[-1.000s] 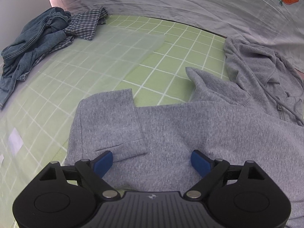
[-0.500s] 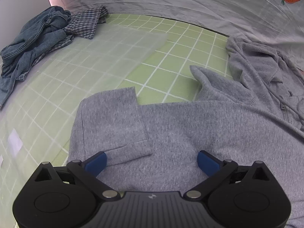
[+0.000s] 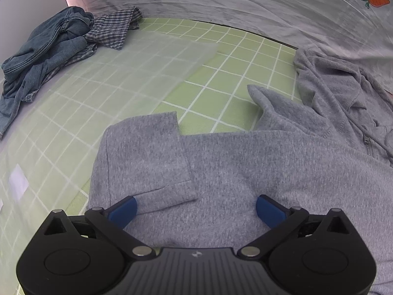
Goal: Fold clothes
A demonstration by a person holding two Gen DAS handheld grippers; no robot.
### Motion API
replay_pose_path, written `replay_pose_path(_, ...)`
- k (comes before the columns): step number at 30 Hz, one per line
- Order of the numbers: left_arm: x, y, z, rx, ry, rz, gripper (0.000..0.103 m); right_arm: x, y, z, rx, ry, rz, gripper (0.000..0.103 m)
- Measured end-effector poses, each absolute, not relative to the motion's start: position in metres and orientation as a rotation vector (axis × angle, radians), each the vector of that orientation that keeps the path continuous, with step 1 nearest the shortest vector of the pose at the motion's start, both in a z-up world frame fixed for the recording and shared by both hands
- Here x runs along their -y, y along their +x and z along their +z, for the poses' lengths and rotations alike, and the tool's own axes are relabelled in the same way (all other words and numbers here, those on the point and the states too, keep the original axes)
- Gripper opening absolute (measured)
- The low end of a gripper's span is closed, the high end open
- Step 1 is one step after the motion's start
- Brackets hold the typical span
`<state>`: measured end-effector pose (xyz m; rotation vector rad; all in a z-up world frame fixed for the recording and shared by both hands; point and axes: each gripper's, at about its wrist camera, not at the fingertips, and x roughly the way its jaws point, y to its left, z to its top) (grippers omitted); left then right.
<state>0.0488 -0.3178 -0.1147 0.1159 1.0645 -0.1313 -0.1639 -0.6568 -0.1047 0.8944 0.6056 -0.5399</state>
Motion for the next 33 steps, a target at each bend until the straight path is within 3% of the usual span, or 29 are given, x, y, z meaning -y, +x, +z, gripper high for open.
replay_pose_path(16,0.305,0.007,-0.112,-1.120,0.149,-0.167,0.102,0.590,-0.186,-0.102,-0.706,0.786,-0.466,0.027)
replay_pose_path(17,0.303,0.005,-0.113,-1.126,0.147,-0.170,0.102,0.588,-0.185,-0.104,-0.713,0.774,-0.471,0.026)
replay_pose_path(19,0.297,0.000,-0.115,-1.135,0.141,-0.171,0.102,0.587,-0.185,-0.105,-0.719,0.750,-0.470,0.009)
replay_pose_path(28,0.269,-0.006,-0.113,-1.125,0.108,-0.156,0.102,0.575,-0.193,-0.090,-0.742,0.648,-0.511,0.007)
replay_pose_path(31,0.262,-0.004,-0.105,-1.077,0.116,-0.137,0.101,0.570,-0.192,-0.089,-0.772,0.600,-0.526,0.010)
replay_pose_path(33,0.257,0.000,-0.101,-1.049,0.110,-0.123,0.099,0.568,-0.192,-0.085,-0.779,0.557,-0.558,0.038)
